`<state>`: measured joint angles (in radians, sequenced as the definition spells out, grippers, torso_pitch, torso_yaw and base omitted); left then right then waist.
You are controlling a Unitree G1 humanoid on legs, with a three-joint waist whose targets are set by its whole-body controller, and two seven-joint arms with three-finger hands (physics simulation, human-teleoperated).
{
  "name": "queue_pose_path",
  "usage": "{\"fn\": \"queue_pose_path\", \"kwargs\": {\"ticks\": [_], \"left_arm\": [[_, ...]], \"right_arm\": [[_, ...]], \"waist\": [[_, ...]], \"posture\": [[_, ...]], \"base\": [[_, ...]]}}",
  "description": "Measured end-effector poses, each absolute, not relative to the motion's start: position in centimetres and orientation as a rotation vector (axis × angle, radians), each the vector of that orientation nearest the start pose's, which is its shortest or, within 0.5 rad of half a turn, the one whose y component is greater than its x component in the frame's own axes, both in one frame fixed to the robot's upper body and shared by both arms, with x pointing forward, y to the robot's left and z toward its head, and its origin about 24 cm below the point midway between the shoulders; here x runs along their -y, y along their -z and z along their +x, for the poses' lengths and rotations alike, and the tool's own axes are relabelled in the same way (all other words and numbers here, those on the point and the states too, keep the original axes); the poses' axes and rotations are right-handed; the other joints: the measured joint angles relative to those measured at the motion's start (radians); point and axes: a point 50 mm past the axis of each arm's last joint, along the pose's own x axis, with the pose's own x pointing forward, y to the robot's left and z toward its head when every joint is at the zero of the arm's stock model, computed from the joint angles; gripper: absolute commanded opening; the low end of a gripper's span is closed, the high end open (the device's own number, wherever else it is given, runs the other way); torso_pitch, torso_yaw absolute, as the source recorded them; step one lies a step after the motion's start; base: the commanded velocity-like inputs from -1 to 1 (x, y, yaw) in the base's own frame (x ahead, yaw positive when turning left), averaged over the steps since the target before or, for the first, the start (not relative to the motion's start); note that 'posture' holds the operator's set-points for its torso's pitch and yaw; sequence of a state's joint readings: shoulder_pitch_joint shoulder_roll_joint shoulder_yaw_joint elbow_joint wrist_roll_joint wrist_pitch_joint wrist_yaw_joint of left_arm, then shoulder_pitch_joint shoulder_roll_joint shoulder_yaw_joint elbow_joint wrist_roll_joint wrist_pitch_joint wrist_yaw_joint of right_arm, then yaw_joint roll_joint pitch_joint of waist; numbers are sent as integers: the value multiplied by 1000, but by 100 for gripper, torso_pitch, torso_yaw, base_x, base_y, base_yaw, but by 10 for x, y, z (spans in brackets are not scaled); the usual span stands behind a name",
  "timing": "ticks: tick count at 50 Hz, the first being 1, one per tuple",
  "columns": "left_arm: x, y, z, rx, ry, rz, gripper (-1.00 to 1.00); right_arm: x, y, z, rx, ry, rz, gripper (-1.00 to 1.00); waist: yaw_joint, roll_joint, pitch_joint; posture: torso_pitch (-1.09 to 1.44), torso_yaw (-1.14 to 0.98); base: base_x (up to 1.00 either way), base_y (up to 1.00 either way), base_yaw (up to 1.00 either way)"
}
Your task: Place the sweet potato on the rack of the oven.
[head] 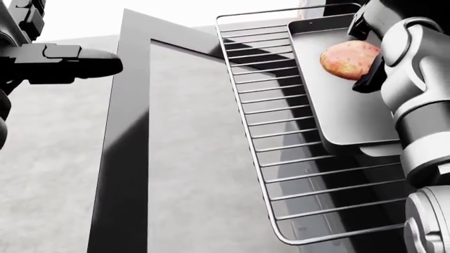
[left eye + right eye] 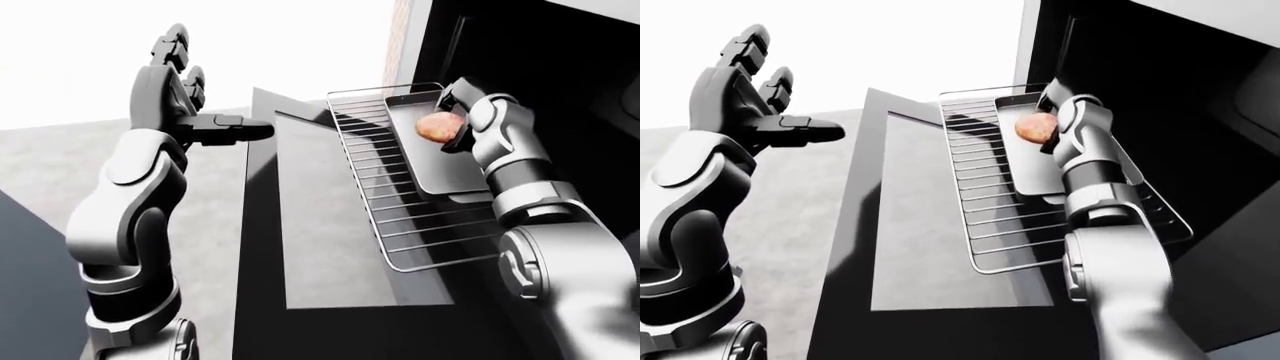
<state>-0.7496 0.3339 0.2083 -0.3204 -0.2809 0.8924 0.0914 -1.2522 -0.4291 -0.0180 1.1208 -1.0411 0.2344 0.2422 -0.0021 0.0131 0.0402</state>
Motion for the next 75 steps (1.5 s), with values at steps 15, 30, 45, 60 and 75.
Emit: {"fn": "queue_pose_path", "kwargs": {"ticks": [15,30,45,60,75], "left_arm": [[-186,-261,314,202,-29,30,100],[-185,-260,317,198,-29,29,100],[-185,-258,315,197,-30,28,100],[-185,-258,316,196,-31,30,100],[-189,-260,324,185,-46,64,100]], "right_arm": [[232,-213,420,-282,168,-1317,-82],[231,-204,420,-288,167,-1314,-43],[230,-195,419,-295,159,-1306,17],[228,-201,419,-275,164,-1296,100],[177,-241,419,-202,-41,-847,100]], "waist": [[2,-2,-1],[1,-3,0],[1,-2,-1],[2,-5,-4],[-2,-1,0]], "posture": [[0,0],[0,0],[0,0],[0,0],[0,0]], "base": [[0,0,0],[0,0,0],[0,0,0],[0,0,0],[0,0,0]]}}
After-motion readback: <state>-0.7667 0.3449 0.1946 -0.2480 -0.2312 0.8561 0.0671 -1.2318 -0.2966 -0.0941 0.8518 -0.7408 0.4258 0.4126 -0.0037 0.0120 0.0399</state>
